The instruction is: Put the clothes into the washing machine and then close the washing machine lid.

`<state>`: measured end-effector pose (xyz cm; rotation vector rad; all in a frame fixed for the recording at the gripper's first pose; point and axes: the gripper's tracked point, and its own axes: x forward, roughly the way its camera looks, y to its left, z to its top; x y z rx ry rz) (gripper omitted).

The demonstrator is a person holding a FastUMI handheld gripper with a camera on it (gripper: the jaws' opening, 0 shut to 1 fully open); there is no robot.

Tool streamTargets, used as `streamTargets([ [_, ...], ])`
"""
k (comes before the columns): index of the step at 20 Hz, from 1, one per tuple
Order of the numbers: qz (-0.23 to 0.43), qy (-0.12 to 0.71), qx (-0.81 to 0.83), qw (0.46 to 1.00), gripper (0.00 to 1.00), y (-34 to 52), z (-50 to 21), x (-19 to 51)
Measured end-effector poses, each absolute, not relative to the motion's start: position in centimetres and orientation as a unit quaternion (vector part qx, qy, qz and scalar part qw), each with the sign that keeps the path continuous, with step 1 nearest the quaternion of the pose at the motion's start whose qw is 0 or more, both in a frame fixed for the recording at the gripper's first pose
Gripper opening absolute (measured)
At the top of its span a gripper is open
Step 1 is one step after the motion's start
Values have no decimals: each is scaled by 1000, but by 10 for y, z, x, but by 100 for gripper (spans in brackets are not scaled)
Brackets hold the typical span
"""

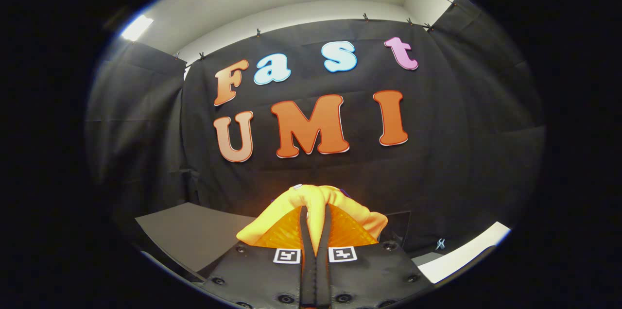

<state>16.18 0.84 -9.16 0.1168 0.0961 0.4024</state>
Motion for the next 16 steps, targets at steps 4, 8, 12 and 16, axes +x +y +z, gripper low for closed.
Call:
streamTargets([
  [4,159,98,69,980,8,-8,-155,189],
  [8,135,146,69,978,8,-7,-220,207],
  [12,125,187,56,973,8,2,-276,217],
  [16,129,229,39,964,7,9,-323,222],
])
